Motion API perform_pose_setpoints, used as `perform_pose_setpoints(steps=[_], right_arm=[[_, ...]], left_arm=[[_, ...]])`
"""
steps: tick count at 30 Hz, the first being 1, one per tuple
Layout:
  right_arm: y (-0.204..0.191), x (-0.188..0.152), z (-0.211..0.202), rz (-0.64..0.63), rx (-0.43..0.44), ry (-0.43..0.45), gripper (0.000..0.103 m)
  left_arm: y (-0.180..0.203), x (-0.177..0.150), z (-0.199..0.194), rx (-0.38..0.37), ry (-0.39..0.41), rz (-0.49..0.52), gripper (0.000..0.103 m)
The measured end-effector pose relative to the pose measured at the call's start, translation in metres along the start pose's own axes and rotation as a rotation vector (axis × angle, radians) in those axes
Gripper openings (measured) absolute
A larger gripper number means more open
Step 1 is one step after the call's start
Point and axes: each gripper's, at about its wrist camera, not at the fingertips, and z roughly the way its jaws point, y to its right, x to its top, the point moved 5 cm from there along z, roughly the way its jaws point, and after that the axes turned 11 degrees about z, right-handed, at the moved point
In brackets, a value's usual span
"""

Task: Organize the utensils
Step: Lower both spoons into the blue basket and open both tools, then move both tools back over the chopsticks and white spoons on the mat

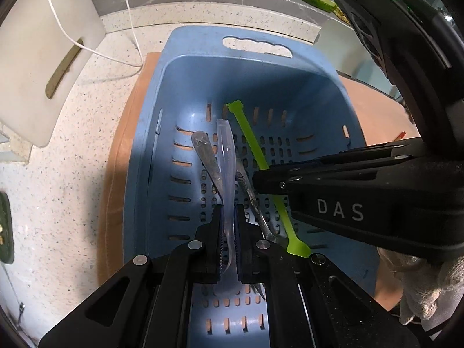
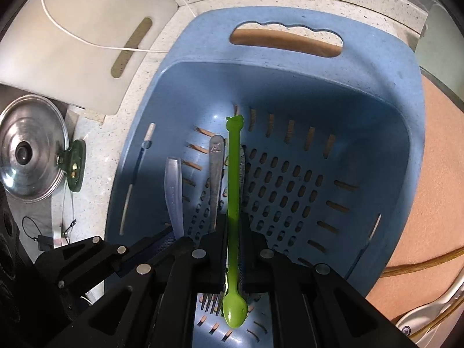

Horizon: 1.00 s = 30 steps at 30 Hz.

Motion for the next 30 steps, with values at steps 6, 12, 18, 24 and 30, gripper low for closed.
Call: perform_pose_setpoints(steps=[6, 12, 18, 24, 30], right_arm=[[-0.003, 0.001, 0.01, -0.001, -0.023, -0.016, 0.006], [-0.004, 0.001, 0.012, 0.003, -0.036, -0.002, 0.007], [-0.004, 0.002, 0.012, 0.019, -0.038, 0.005, 0.007], [0.001, 0.001, -0.001, 0.039, -0.02, 0.022, 0.01], [0.008, -0.008, -0.041, 0.021, 0.034, 0.083, 0.012]], left_arm=[[0.003, 0.002, 0.009, 0.008, -0.017, 0.006, 0.006], [0.002, 0.004, 0.011, -0.005, -0.016, -0.012, 0.006], [-0.001, 0.009, 0.009, -0.006, -0.014, 0.004, 0.008], [-0.005, 0.008, -0.001, -0.007, -0.003, 0.014, 0.008], [-0.009, 0.008, -0.032, 0.012, 0.05, 0.021, 0.008]])
